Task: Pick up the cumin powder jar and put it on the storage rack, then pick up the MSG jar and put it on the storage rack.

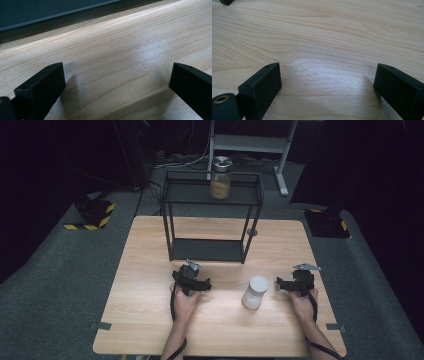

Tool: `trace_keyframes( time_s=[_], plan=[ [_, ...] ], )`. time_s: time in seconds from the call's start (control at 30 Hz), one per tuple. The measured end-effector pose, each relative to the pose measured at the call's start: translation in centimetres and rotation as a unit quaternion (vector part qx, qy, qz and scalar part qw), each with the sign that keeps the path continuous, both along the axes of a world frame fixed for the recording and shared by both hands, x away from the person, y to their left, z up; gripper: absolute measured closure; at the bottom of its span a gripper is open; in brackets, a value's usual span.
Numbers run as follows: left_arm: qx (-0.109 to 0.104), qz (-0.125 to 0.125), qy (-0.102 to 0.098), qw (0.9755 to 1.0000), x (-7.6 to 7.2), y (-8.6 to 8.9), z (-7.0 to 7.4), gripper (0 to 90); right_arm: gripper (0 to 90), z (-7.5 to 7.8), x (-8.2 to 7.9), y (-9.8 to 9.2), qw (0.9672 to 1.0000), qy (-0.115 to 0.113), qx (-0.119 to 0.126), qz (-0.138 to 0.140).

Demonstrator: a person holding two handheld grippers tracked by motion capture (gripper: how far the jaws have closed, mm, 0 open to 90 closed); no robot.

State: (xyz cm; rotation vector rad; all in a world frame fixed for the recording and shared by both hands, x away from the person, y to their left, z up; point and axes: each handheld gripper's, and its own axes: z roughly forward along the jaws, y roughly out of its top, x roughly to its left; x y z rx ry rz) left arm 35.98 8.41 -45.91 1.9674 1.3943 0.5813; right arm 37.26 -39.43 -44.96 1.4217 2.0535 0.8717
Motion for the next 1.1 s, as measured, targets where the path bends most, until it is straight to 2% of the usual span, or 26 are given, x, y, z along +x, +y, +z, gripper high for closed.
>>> trace_keyframes(
  time_s=[0.63,1.0,1.1],
  plan=[
    [0.000,0.000,0.000,1.0000,0.00,0.00,0.00,0.4,6.1,0.03,0.05,-0.03,1.0000,0.001,0.000,0.000],
    [0.000,0.000,0.000,1.0000,0.00,-0.01,0.00,0.4,0.1,0.17,0.26,-0.13,0.9999,0.010,-0.002,0.010],
    [0.000,0.000,0.000,1.0000,0.00,0.00,0.00,0.4,0.1,0.16,-0.08,-0.87,0.9997,0.009,0.009,0.020]
  ],
)
